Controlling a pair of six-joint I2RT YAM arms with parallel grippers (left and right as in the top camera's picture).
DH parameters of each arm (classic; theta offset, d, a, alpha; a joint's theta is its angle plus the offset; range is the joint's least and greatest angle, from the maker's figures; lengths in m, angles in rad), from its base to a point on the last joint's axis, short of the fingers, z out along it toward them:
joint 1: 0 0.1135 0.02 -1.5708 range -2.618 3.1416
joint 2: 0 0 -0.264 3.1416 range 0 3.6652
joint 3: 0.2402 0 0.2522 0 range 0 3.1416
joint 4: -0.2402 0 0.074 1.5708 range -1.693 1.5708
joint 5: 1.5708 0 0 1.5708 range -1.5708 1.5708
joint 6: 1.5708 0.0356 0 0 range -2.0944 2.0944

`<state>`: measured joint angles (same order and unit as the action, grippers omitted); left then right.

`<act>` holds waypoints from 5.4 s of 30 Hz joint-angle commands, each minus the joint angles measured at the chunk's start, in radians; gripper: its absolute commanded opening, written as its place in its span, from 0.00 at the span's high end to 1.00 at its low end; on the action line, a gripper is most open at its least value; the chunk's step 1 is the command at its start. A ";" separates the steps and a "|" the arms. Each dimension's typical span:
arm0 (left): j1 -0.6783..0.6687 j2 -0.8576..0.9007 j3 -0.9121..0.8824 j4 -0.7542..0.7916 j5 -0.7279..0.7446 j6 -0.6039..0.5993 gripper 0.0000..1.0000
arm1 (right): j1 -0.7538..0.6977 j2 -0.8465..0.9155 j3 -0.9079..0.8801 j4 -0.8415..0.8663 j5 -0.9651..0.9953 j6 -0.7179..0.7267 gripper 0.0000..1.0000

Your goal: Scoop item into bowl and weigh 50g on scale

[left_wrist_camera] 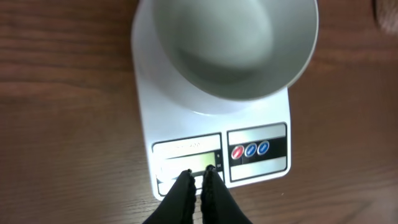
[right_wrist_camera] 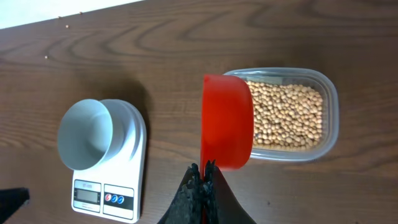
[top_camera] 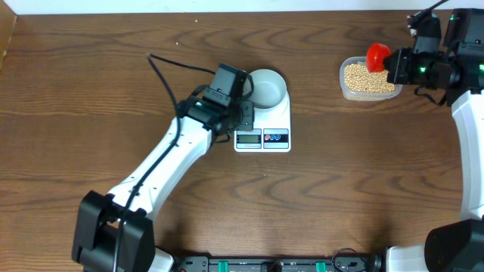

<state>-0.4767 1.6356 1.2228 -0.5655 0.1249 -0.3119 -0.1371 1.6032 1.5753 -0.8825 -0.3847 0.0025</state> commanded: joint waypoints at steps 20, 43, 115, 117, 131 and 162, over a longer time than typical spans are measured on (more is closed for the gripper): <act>-0.121 0.202 -0.013 0.088 -0.006 0.092 0.67 | -0.008 -0.008 0.016 -0.027 0.002 -0.015 0.99; -0.201 0.257 -0.013 0.159 -0.006 0.238 0.36 | -0.008 -0.008 0.015 -0.039 0.002 -0.015 0.99; -0.227 0.316 -0.008 0.179 -0.002 0.172 0.35 | -0.007 -0.008 0.014 -0.065 0.019 -0.045 0.99; -0.227 0.320 -0.008 0.182 -0.002 0.172 0.35 | -0.007 -0.008 0.014 -0.065 0.019 -0.045 0.99; -0.227 0.331 -0.009 0.166 0.021 0.167 0.35 | -0.007 -0.008 0.014 -0.069 0.019 -0.045 0.99; -0.208 0.294 0.008 0.159 0.069 0.206 0.34 | -0.007 -0.008 0.014 -0.062 0.020 -0.045 0.99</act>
<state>-0.6842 1.9289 1.2278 -0.3943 0.1593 -0.1238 -0.1394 1.6035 1.5753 -0.9482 -0.3660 -0.0307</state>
